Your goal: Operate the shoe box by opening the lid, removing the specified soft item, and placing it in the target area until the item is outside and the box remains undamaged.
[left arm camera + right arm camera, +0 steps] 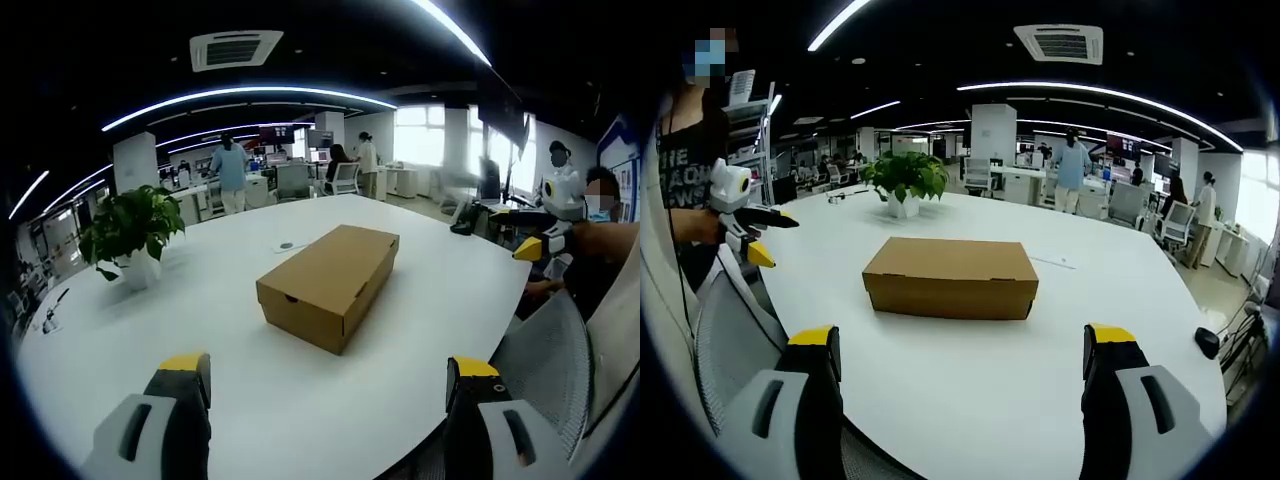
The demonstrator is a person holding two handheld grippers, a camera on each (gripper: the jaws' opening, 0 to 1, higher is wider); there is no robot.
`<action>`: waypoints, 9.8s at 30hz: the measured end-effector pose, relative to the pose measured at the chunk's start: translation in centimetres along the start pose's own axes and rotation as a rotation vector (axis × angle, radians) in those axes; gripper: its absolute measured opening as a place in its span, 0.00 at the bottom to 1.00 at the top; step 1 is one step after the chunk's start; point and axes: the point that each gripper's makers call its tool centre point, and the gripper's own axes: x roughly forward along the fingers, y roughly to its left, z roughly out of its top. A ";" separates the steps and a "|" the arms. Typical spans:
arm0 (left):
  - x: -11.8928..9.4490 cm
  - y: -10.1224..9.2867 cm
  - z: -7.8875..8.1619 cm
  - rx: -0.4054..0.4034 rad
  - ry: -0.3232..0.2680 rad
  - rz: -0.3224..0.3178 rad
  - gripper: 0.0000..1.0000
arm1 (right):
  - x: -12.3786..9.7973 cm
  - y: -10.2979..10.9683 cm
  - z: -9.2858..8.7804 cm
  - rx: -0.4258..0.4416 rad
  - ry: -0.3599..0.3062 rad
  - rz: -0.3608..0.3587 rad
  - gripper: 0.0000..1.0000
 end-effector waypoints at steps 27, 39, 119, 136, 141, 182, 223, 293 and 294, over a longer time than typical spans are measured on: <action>0.4 0.2 0.0 0.000 0.018 -0.003 0.99 | 0.3 -0.2 0.3 -0.014 0.014 0.027 0.96; 0.6 0.3 -0.4 -0.005 0.029 0.003 0.99 | 0.8 -0.2 0.4 -0.022 0.022 0.049 0.96; 7.4 0.5 -1.2 -0.059 0.090 0.128 0.87 | 9.3 -6.1 -0.5 -0.162 0.136 0.278 0.92; 8.7 0.2 -2.5 -0.082 0.121 0.144 0.82 | 11.9 -7.3 -1.8 -0.219 0.189 0.339 0.88; 9.1 0.1 -2.8 -0.088 0.126 0.150 0.80 | 12.7 -7.5 -2.3 -0.230 0.201 0.351 0.86; 15.5 -0.7 -1.3 -0.115 0.111 0.175 0.58 | 20.3 -9.0 -2.6 -0.335 0.241 0.423 0.59; 17.5 -0.2 -2.1 -0.163 0.142 0.235 0.49 | 22.4 -8.9 -3.7 -0.301 0.291 0.435 0.42; 10.2 6.4 -6.1 0.003 0.345 -0.002 0.45 | 16.8 3.2 -5.2 -0.222 0.365 0.303 0.31; 10.0 6.5 -6.1 0.008 0.346 -0.007 0.45 | 16.7 3.4 -5.3 -0.227 0.366 0.303 0.31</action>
